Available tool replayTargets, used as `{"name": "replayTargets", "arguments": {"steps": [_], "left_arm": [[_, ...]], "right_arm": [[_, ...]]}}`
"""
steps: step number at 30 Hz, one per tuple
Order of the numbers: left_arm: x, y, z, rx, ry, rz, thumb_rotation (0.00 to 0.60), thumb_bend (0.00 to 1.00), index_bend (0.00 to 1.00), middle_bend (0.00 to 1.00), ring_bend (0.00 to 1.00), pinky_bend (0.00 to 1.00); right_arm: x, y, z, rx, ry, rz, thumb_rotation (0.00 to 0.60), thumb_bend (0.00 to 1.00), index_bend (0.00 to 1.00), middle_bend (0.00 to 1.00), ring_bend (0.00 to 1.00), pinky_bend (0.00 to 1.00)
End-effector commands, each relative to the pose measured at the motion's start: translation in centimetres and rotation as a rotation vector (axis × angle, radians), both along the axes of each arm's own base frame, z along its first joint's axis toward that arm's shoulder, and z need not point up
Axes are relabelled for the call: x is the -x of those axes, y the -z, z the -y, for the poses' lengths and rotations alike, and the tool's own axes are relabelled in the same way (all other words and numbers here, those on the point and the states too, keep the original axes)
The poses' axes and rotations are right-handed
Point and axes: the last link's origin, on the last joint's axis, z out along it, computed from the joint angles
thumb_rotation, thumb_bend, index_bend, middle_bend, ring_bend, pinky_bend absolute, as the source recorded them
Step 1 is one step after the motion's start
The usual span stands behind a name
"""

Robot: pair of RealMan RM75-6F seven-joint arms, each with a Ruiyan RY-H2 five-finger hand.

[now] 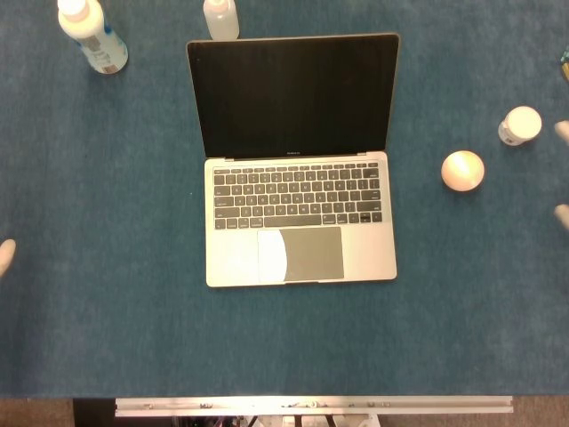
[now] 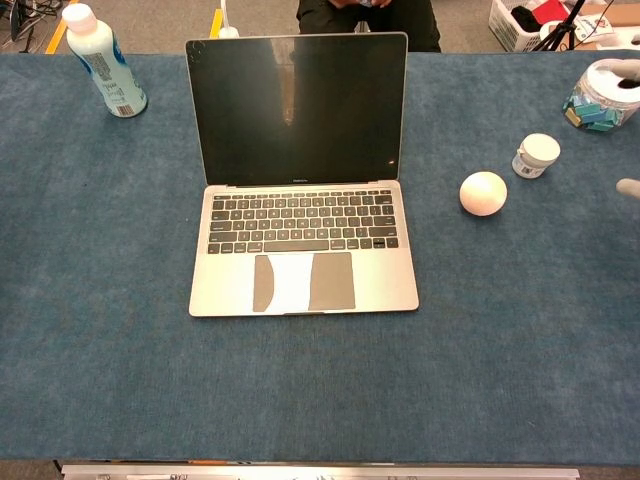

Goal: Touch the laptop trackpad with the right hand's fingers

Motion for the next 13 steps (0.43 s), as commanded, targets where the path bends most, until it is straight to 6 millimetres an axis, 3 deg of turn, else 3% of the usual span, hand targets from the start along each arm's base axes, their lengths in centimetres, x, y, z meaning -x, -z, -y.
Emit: {"name": "replayTargets", "arguments": {"steps": [1,13], "left_arm": [[-0.08,0.06,-0.09,-0.001,0.003,0.0,0.6,0.25,0.19,0.14,0.09,0.08],[-0.15,0.44,-0.41,0.013,0.009,0.001,0.6,0.25,0.19,0.14,0.09,0.08]], "right_arm": [[0.81,-0.98,-0.31,0.04,0.026,-0.006,0.572,0.22,0.05,0.18,0.03,0.02],[1.28,-0.74,-0.72,0.04,0.048,0.003,0.597,0.22,0.06,0.18,0.03,0.02]]}}
